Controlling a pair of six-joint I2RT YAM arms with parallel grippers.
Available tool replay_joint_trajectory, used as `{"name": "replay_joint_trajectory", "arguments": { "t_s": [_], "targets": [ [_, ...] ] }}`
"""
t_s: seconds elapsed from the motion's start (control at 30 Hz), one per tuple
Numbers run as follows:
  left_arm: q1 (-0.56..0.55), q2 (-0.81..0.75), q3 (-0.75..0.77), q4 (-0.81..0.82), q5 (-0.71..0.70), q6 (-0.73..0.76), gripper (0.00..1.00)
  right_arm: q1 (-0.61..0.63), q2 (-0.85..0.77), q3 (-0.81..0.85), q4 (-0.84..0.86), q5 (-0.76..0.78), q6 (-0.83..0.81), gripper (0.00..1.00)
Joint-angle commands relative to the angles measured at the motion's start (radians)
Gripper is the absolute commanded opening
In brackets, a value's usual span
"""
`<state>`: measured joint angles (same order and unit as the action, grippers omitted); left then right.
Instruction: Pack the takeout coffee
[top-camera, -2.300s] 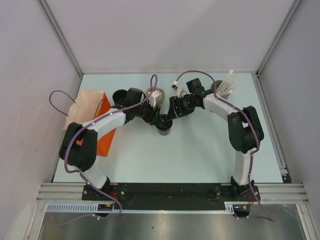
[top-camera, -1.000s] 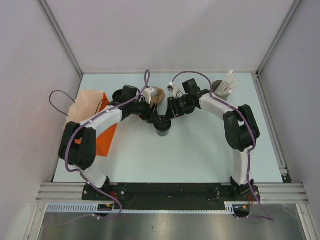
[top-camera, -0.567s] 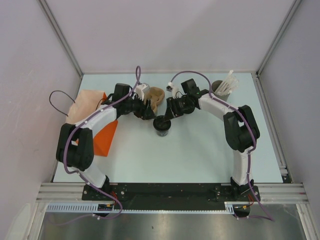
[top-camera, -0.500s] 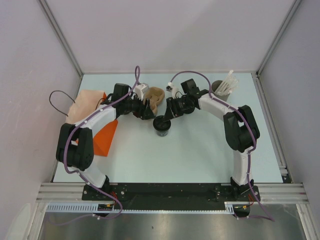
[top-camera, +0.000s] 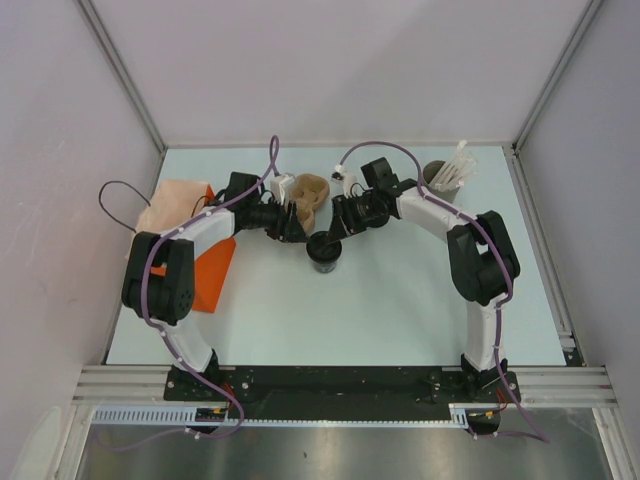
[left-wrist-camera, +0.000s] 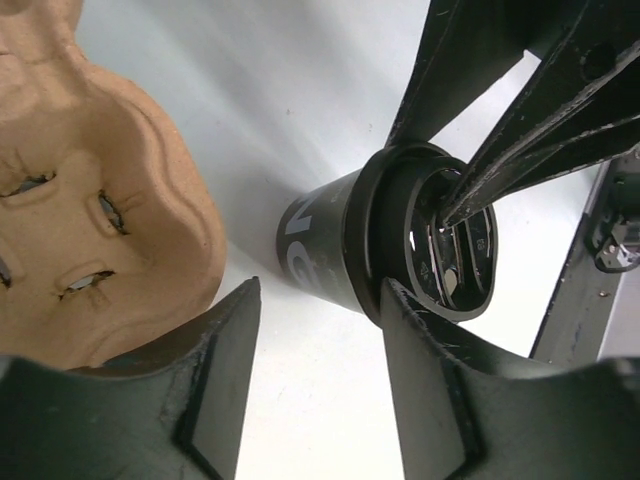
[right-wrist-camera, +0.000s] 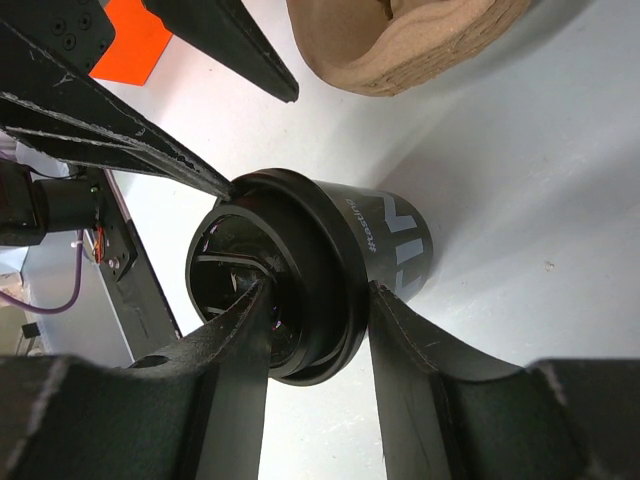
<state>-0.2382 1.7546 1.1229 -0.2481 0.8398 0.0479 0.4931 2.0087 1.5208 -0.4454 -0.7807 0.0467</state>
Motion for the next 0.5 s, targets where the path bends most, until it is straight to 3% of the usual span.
{"name": "replay_joint_trajectory", "arguments": {
  "t_s": [0.0,0.47],
  "targets": [
    [-0.004,0.029,0.023,0.0,0.031,0.0,0.55,0.018,-0.002,-0.001,-0.061,0.064,-0.044,0.44],
    [-0.027,0.066,0.035,-0.115,-0.171,0.067,0.33,0.028,0.038,-0.021,-0.084,0.093,-0.091,0.43]
  ]
}}
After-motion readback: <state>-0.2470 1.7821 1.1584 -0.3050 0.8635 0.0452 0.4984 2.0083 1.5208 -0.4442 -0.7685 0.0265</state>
